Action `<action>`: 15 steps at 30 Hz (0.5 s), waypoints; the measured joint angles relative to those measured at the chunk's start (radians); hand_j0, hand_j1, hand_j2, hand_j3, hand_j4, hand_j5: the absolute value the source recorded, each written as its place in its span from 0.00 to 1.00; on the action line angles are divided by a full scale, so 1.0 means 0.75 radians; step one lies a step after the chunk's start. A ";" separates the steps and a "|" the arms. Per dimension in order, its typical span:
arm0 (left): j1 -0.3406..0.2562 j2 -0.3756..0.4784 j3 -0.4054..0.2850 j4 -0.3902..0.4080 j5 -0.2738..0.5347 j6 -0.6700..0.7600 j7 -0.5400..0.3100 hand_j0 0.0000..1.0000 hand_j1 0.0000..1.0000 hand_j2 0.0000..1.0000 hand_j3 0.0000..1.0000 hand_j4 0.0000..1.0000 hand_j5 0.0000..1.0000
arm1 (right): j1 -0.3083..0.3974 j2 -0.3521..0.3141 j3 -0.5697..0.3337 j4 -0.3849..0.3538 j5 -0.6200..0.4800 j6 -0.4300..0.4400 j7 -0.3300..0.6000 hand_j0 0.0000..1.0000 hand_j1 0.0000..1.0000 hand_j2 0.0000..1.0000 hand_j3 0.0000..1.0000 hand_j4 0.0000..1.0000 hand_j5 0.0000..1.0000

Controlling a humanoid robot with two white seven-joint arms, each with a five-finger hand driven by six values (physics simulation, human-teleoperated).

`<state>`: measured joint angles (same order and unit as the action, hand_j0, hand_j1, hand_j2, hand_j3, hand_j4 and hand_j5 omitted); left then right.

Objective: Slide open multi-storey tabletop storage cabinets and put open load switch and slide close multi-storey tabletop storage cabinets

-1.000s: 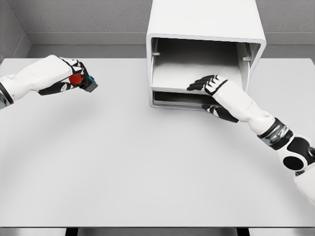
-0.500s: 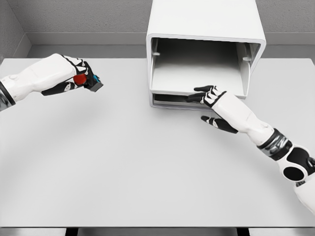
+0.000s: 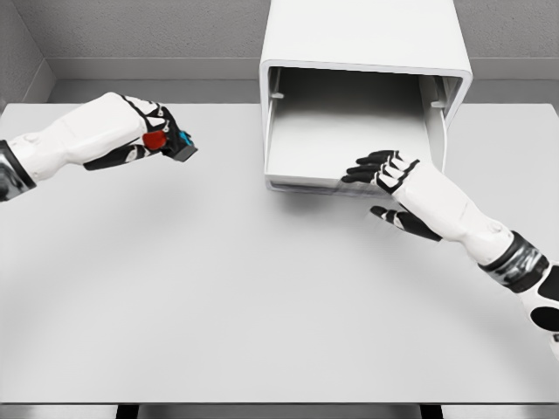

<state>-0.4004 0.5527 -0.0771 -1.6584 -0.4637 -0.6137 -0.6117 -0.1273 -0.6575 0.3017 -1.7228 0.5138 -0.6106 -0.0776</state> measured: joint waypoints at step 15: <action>-0.018 -0.130 0.000 -0.055 0.003 0.000 -0.001 0.37 0.37 0.37 0.37 0.37 0.37 | 0.055 -0.082 -0.343 0.050 -0.178 0.000 0.008 0.42 0.42 0.42 0.42 0.42 0.42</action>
<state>-0.4142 0.4553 -0.0772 -1.6995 -0.4616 -0.6136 -0.6121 -0.0859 -0.7191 0.0443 -1.6853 0.3807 -0.6107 -0.0718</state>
